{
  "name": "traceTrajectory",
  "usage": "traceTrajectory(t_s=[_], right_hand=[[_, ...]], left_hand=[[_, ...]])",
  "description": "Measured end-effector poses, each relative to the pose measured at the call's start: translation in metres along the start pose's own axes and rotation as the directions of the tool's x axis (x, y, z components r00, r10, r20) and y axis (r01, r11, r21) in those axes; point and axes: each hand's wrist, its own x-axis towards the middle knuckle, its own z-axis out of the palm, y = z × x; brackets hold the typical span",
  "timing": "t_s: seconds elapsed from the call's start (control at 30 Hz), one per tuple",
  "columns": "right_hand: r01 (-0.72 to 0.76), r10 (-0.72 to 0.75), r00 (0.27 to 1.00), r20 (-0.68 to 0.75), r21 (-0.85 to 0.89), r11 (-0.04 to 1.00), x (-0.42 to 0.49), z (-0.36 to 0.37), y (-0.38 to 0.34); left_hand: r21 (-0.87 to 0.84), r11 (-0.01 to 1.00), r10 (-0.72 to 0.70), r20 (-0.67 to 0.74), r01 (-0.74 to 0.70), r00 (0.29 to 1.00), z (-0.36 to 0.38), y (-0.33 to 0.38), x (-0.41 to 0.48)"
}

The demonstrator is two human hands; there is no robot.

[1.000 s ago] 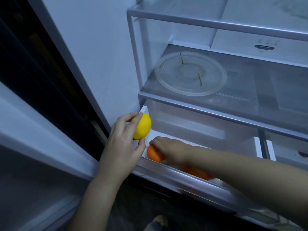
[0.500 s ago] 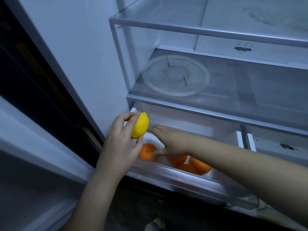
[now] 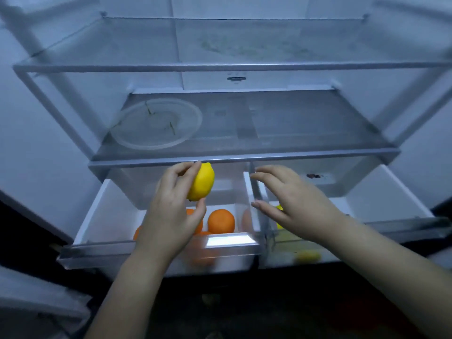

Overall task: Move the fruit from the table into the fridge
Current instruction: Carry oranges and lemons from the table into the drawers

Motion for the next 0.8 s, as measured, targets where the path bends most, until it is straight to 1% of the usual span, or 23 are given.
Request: traceTrajectory(t_s=[0.1, 0.23, 0.4, 0.5, 0.6, 0.8], right_hand=[[-0.078, 0.072, 0.993, -0.094, -0.057, 0.995, -0.044, -0.010, 0.020], [-0.167, 0.149, 0.973, -0.176, -0.092, 0.982, -0.094, -0.013, 0.046], [-0.255, 0.236, 0.939, -0.249, -0.044, 0.966, -0.138, -0.001, 0.068], [-0.255, 0.233, 0.923, -0.307, -0.031, 0.967, -0.153, 0.008, 0.080], [-0.223, 0.201, 0.913, -0.356, -0.022, 0.974, -0.163, 0.016, 0.089], [-0.162, 0.153, 0.886, -0.438, 0.016, 0.987, -0.169, 0.027, 0.097]], left_hand=[[-0.054, 0.996, 0.079, 0.064, -0.076, 0.995, 0.019, 0.026, 0.006], [-0.093, 0.983, 0.168, 0.136, -0.156, 0.976, 0.042, 0.054, 0.009], [-0.134, 0.972, 0.215, 0.181, -0.192, 0.960, 0.062, 0.080, 0.001], [-0.132, 0.971, 0.226, 0.208, -0.201, 0.952, 0.073, 0.093, -0.005], [-0.115, 0.974, 0.219, 0.229, -0.197, 0.949, 0.080, 0.105, -0.010], [-0.076, 0.977, 0.210, 0.229, -0.198, 0.950, 0.086, 0.119, -0.015]])
